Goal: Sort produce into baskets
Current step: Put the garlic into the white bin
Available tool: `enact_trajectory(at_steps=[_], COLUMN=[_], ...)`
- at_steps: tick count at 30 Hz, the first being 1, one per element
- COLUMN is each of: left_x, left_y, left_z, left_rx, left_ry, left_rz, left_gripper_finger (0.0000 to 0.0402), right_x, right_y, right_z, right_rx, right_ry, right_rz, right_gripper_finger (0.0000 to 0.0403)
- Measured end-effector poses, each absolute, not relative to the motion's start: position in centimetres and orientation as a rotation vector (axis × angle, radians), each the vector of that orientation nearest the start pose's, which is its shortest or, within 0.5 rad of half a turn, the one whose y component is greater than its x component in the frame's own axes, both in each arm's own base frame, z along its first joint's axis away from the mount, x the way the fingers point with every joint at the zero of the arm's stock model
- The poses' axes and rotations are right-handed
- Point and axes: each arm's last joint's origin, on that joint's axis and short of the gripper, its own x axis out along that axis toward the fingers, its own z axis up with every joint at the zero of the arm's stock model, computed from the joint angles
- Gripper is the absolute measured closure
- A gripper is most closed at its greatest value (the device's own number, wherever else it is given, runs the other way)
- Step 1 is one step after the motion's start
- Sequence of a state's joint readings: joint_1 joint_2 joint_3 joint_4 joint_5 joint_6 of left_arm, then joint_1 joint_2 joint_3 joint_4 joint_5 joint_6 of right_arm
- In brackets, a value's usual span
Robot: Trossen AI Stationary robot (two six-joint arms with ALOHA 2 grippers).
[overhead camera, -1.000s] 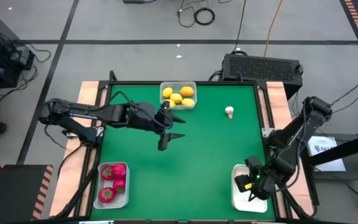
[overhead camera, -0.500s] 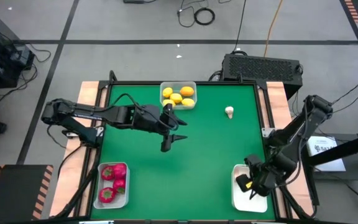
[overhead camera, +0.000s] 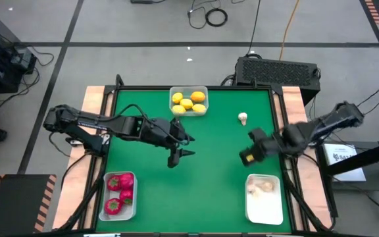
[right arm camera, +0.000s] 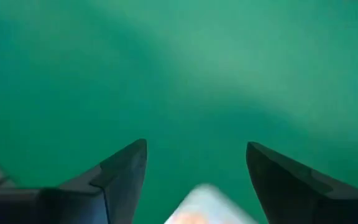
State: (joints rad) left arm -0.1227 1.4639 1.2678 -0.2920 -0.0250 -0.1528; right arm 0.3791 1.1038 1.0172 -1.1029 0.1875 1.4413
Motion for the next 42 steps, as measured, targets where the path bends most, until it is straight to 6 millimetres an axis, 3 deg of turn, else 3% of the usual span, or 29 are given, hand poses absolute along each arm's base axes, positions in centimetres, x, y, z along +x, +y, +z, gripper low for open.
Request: enact_trajectory(at_steps=[10,20,27,34,42], left_x=[32.6,32.6,32.7,32.7,32.7], left_y=[-4.3,-4.2,-4.1,-4.0,-4.0], left_z=[33.1,33.2,33.2,33.2,33.2], left_rx=[-0.160,-0.178,-0.202,-0.219,-0.218], left_ry=[0.498,0.492,0.490,0.485,0.482], left_rz=[-0.054,-0.013,0.003,0.044,0.057], left_gripper_finger=[0.0141,0.0141,0.0141,0.0141,0.0141], right_x=[19.1,20.2,21.3,21.4,19.9], right_y=[-4.0,-11.1,-14.1,-16.3,-17.3], right_z=[28.2,25.1,21.6,19.5,17.1], right_rx=[0.761,0.673,0.641,0.676,0.761], right_ry=[1.020,1.143,1.293,1.330,1.289], right_rz=[-0.790,-0.859,-0.858,-0.810,-0.801], right_gripper_finger=[0.0137,0.0097,0.0059,0.0056,0.0062])
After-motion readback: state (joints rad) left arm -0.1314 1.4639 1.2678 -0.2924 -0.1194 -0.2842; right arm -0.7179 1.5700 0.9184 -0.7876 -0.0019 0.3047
